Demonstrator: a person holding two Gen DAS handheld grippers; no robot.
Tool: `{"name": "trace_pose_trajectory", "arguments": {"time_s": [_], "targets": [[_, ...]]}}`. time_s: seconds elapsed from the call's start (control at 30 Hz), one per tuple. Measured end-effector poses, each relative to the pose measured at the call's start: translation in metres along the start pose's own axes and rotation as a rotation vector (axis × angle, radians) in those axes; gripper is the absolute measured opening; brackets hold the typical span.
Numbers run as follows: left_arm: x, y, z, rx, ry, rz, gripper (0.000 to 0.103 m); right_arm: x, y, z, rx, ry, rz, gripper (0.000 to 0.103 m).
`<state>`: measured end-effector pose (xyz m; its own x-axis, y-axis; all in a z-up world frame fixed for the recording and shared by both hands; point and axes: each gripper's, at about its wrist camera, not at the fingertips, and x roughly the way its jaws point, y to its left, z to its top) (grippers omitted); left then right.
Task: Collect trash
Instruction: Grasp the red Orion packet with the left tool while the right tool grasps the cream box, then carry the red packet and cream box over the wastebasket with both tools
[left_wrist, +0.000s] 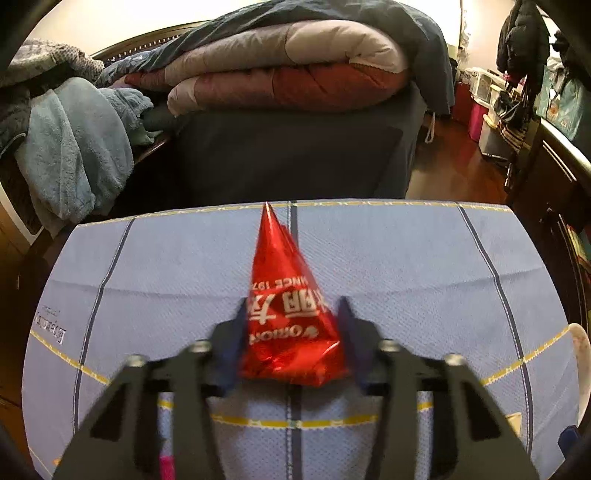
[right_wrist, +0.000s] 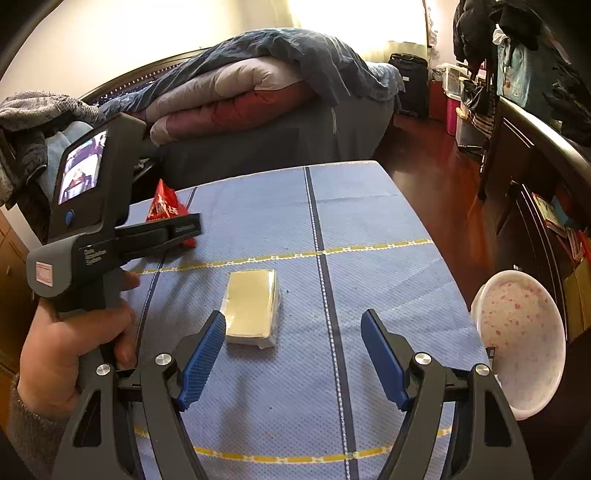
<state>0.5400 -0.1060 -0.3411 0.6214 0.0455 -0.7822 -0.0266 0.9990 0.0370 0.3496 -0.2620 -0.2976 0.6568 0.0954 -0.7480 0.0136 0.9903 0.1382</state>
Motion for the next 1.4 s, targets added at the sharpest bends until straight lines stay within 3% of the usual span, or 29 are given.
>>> {"name": "trace_pose_trajectory", "arguments": {"time_s": [0.17,0.3,0.47,0.53,0.8,1.07,1.4], "targets": [[-0.006,0.019,0.0,-0.049,-0.013,-0.062,0.027,0.013,0.008,0.003,-0.016,0.011,0.004,0.075],[-0.018,0.03,-0.002,-0.073,-0.036,-0.078,0.025,0.023,0.021,0.005,-0.042,0.023,0.012,0.072],[-0.035,0.039,-0.004,-0.077,-0.06,-0.098,0.025,0.032,0.032,0.004,-0.068,0.051,0.013,0.047],[-0.042,0.041,-0.005,-0.073,-0.072,-0.102,0.025,0.033,0.035,0.002,-0.078,0.056,0.006,0.041],[-0.07,0.042,-0.009,-0.057,-0.109,-0.112,0.025,0.019,0.032,-0.002,-0.079,0.033,-0.003,0.041],[-0.1,0.031,-0.02,-0.038,-0.129,-0.136,0.025,-0.011,0.002,-0.009,-0.018,0.017,-0.001,0.041],[-0.148,-0.022,-0.042,0.043,-0.166,-0.218,0.025,-0.057,-0.043,-0.026,0.058,-0.029,-0.029,0.041]]}}
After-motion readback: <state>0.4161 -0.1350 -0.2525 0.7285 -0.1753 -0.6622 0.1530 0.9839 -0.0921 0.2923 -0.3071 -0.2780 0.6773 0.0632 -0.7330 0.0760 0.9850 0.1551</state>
